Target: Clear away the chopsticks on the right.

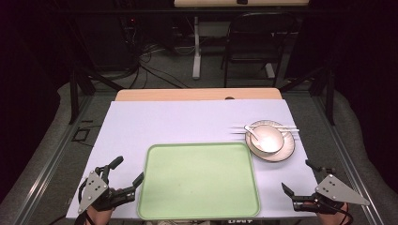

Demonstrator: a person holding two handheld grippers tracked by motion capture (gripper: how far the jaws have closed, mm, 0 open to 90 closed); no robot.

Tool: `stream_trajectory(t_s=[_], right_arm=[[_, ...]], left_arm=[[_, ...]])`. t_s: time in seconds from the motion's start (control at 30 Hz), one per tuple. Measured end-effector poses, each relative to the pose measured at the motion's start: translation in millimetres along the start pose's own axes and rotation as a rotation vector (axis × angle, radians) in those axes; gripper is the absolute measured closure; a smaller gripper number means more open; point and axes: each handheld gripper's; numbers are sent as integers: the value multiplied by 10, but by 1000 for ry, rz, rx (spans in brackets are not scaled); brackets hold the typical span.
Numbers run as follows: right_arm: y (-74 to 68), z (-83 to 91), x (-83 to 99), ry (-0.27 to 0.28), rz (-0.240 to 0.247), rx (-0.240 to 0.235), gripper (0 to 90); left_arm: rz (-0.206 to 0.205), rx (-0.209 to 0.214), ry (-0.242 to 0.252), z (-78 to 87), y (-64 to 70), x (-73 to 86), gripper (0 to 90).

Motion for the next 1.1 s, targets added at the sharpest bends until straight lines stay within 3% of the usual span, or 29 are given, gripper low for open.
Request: stream_trajectory(t_s=[0.13,0.2,0.33,0.37,0.5,0.8,0.9,1.1], right_arm=[[41,-45,-30,-36,5,-22,0],[97,-121,-32,-59,-11,-71,0],[126,-170,-22,-85,-4,-91,0],[168,-209,-27,-111,-6,-125,0],[243,-288,-48,-148,-7,-170,2],[440,-471,-220,-193,20,-205,14],[570,-582,-319,-247,25,-231,12],[735,-718,-434,-280,37,-250,7]], left_arm=[[3,2,4,16,-8,-2,151],[8,-2,6,8,-9,1,151],[-6,3,-5,6,-3,5,151],[6,-11,-6,13,-10,7,151],[3,-7,2,20,-10,3,151],[2,-3,3,30,-5,2,151],[1,-1,0,29,-6,2,151],[2,-2,1,28,-7,2,151]])
Point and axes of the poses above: each handheld gripper's, and its own axes: z roughly backward along the jaws, x roughly out of its underside, y roughly to its right, and after that the axes turned 14 degrees about z, right-handed
